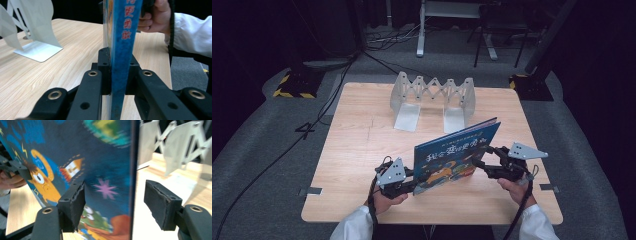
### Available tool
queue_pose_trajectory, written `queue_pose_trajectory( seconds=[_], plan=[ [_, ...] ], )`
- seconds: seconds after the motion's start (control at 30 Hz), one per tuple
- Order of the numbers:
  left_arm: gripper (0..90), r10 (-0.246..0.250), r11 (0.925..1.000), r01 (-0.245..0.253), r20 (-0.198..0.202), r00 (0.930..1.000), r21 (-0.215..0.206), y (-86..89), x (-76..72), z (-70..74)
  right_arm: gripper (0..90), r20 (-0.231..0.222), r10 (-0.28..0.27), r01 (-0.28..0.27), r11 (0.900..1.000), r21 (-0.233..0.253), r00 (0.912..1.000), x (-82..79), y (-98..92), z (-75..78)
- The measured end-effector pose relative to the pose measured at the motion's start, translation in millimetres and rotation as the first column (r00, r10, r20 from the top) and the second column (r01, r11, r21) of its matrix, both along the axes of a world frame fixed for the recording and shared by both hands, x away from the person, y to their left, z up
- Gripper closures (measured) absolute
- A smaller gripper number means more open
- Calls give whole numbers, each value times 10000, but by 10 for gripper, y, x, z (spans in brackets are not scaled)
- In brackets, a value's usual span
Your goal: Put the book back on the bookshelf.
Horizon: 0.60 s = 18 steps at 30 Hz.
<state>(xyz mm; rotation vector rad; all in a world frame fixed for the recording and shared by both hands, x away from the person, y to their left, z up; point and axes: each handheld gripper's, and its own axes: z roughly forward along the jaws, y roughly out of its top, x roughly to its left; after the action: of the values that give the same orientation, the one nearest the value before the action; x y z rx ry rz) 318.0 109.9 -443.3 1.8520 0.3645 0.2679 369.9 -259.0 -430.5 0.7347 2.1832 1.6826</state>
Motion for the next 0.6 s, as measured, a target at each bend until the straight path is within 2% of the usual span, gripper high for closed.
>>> queue_pose_trajectory(
  seconds=[0.07,0.13,0.17,0.2,0.23,0.37,0.43,0.5,0.53,0.6],
  plan=[
    [818,-11,10000,10,55,10000,16,-12,13,3,371,34,127,-127,9998,-160,9999,19,62,-5],
    [818,-16,10000,16,23,10000,-23,-11,24,1,350,36,187,-186,9996,-224,9998,13,100,-11],
    [818,-36,9998,36,-24,10000,-201,0,51,-14,363,209,-42,52,9989,-468,9998,-5,130,-17],
    [819,-36,9998,36,-24,10000,-201,0,51,-14,363,209,-42,52,9989,-468,9998,-5,130,-17],
    [817,-45,9991,42,-62,10000,-430,-1,69,-32,381,161,-36,42,9992,-396,9999,-5,114,-18],
    [802,-84,9990,92,188,9998,-436,-62,86,-16,391,256,-38,48,9992,-391,9997,-17,103,-28],
    [795,-110,9982,129,333,9994,-579,-104,98,4,396,276,-17,27,9994,-354,9996,-19,92,-36],
    [789,-205,9958,230,283,9994,-885,-125,114,18,397,199,9,-3,9995,-320,9998,-23,82,-41],
    [789,-223,9959,257,398,9990,-873,-127,124,28,402,179,6,0,9995,-324,9998,-26,76,-45],
    [789,-185,9946,220,353,9992,-1015,-134,143,44,417,204,-86,93,9994,-348,9998,-33,65,-61]
  ],
)
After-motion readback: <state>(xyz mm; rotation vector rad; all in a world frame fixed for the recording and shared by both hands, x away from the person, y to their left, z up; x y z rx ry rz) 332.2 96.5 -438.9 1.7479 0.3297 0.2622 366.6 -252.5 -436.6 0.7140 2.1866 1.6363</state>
